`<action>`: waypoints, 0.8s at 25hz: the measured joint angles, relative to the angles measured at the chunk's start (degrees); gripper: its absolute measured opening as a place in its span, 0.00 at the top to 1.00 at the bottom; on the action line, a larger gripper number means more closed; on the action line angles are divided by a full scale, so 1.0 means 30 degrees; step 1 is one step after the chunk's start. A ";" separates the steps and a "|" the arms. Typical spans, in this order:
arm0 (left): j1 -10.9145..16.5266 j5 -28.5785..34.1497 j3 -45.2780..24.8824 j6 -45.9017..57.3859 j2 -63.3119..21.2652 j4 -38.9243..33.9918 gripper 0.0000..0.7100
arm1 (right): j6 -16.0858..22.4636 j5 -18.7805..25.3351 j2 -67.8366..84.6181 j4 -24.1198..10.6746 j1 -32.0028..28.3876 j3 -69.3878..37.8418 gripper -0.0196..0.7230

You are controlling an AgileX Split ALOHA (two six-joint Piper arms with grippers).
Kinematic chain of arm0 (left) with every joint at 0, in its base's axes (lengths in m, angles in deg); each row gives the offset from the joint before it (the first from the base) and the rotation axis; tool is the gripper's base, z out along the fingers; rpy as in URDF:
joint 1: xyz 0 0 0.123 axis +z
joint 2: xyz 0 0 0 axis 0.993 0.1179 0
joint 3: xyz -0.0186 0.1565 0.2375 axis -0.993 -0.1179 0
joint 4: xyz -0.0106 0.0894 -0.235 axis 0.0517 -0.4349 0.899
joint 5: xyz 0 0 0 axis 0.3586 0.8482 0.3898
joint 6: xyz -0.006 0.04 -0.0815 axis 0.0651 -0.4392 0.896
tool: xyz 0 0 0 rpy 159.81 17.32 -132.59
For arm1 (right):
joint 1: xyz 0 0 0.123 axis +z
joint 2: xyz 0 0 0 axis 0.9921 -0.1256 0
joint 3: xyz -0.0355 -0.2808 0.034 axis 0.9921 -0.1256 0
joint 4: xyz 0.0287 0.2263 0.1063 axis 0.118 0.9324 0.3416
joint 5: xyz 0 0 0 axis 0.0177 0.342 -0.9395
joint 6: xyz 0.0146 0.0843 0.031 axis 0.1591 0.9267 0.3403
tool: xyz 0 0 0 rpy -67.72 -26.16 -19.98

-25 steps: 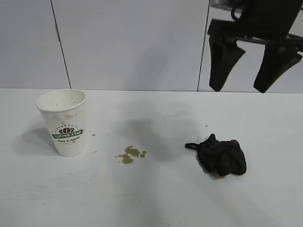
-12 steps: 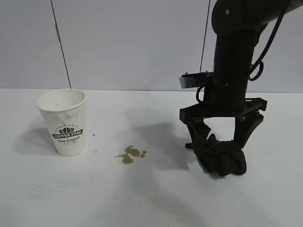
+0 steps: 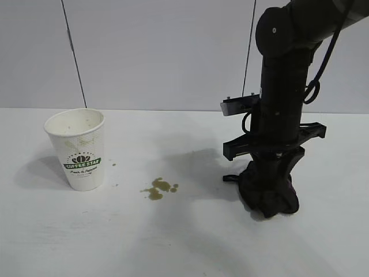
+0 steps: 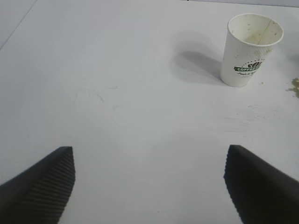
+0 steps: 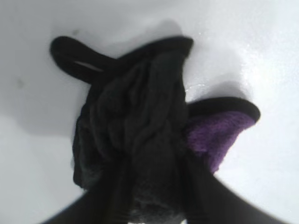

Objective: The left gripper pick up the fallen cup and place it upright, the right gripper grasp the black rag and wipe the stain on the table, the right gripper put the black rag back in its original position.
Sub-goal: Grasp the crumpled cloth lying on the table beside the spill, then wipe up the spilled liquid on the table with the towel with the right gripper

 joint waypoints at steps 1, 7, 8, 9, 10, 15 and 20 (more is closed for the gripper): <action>0.0000 0.0000 0.0000 0.0000 0.0000 0.0000 0.12 | 0.0057 0.0000 0.0000 0.0000 0.0000 0.0000 0.88; 0.0000 0.0000 0.0000 0.0000 0.0000 -0.0012 0.12 | 0.0254 -0.0069 0.0656 0.0532 0.0000 -0.0080 0.88; 0.0000 0.0000 0.0000 0.0000 0.0000 -0.0012 0.12 | 0.0254 -0.0248 0.1027 0.0967 0.0000 -0.0096 0.88; 0.0000 0.0000 0.0000 0.0000 0.0000 -0.0012 0.12 | 0.0254 -0.0583 0.1365 0.1553 0.0000 -0.0096 0.88; 0.0000 0.0000 0.0000 0.0000 0.0000 -0.0012 0.12 | 0.0232 -0.1043 0.1763 0.2303 0.0000 -0.0096 0.88; 0.0000 0.0000 0.0000 0.0000 0.0000 -0.0012 0.12 | -0.0807 -0.3505 0.2787 0.6332 0.0623 -0.0096 0.88; 0.0000 0.0000 0.0000 0.0000 0.0000 -0.0012 0.12 | -0.0914 -0.5746 0.2715 0.6991 0.2984 -0.0096 0.88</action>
